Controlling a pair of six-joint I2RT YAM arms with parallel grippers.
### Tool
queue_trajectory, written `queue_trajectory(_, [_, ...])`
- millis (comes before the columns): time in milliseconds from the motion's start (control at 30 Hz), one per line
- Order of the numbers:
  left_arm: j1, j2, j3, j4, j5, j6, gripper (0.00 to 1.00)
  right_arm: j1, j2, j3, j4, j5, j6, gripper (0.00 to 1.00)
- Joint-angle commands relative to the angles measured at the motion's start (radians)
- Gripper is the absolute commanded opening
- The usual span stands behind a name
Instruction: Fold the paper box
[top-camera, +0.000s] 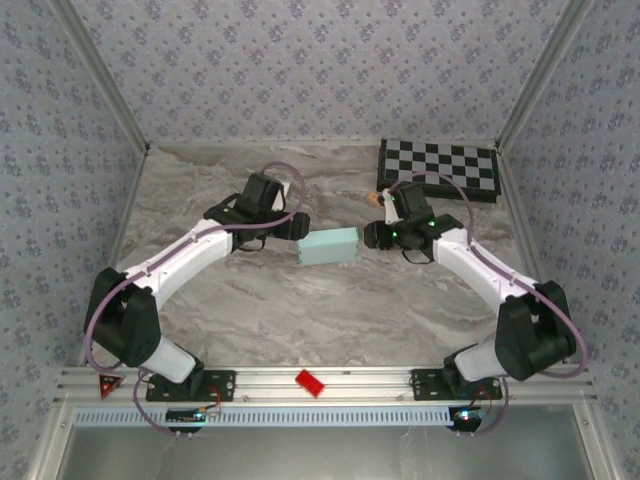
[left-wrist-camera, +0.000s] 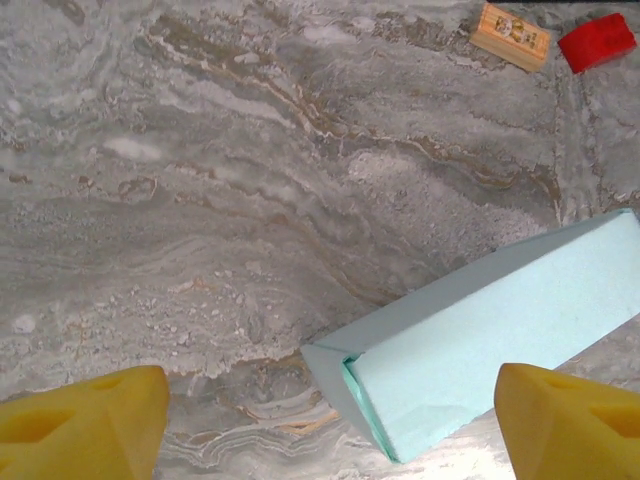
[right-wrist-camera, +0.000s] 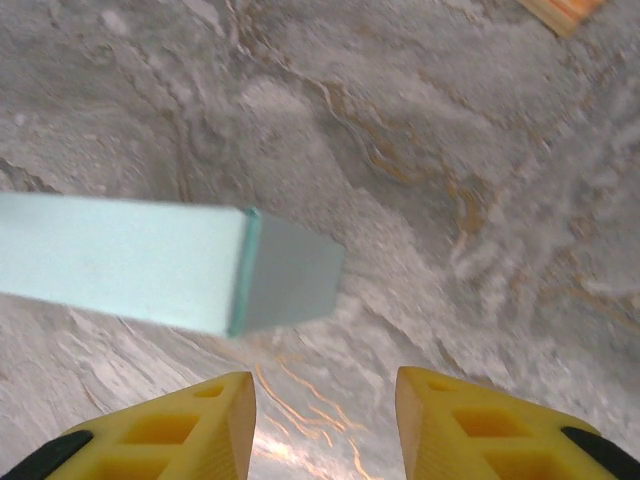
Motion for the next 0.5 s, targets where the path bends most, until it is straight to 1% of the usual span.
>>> queue_trajectory(0, [-0.011,0.035,0.051,-0.009,0.011,0.164,0.88,-0.027,-0.08,-0.08,0.021,0.018,-0.009,0.43])
queue_trajectory(100, [-0.031,0.069,0.092,-0.018,0.016,0.28,0.9,-0.057,-0.148,-0.156,0.03,0.024,-0.009,0.44])
queue_trajectory(200, [-0.049,0.086,0.089,0.022,0.059,0.414,0.91,-0.087,-0.206,-0.217,0.028,0.024,-0.006,0.45])
queue_trajectory(333, [-0.055,0.086,0.05,0.117,0.164,0.572,0.92,-0.125,-0.264,-0.277,0.011,0.019,-0.009,0.45])
queue_trajectory(467, [-0.059,0.12,0.072,0.087,0.246,0.728,0.92,-0.147,-0.303,-0.314,0.002,0.016,-0.008,0.46])
